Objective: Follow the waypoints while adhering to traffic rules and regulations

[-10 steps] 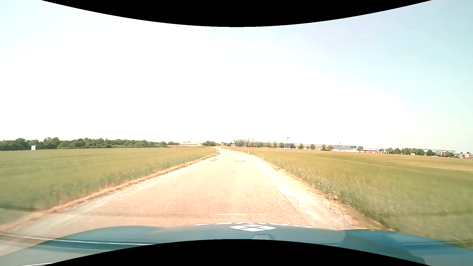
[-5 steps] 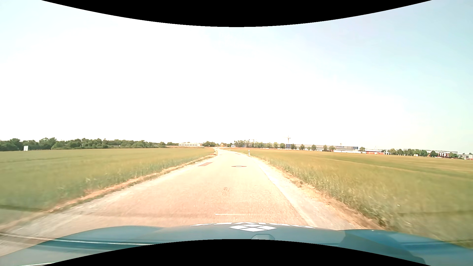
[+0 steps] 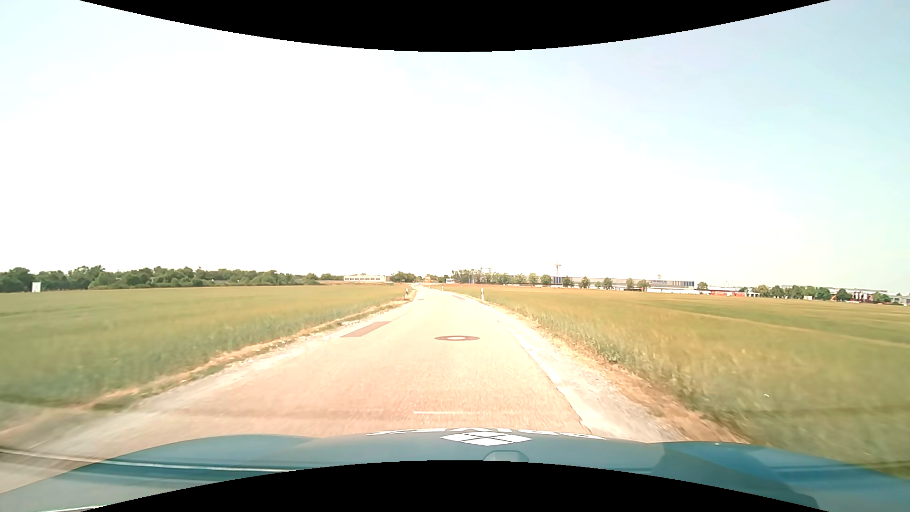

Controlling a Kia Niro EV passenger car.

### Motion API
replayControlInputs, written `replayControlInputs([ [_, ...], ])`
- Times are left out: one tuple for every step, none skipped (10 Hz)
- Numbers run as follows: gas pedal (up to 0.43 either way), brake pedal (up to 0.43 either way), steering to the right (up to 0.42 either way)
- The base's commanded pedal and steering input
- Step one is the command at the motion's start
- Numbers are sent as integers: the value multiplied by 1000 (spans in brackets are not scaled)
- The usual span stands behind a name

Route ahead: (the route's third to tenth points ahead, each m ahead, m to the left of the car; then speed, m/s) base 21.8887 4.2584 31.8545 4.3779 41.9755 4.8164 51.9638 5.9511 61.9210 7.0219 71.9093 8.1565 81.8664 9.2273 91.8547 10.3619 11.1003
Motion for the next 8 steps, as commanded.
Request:
replayControlInputs([
  [39,0,-5],
  [39,0,-5],
  [39,0,-5],
  [39,0,-5],
  [39,0,-5],
  [39,0,-5],
  [39,0,-5],
  [59,0,-5],
])
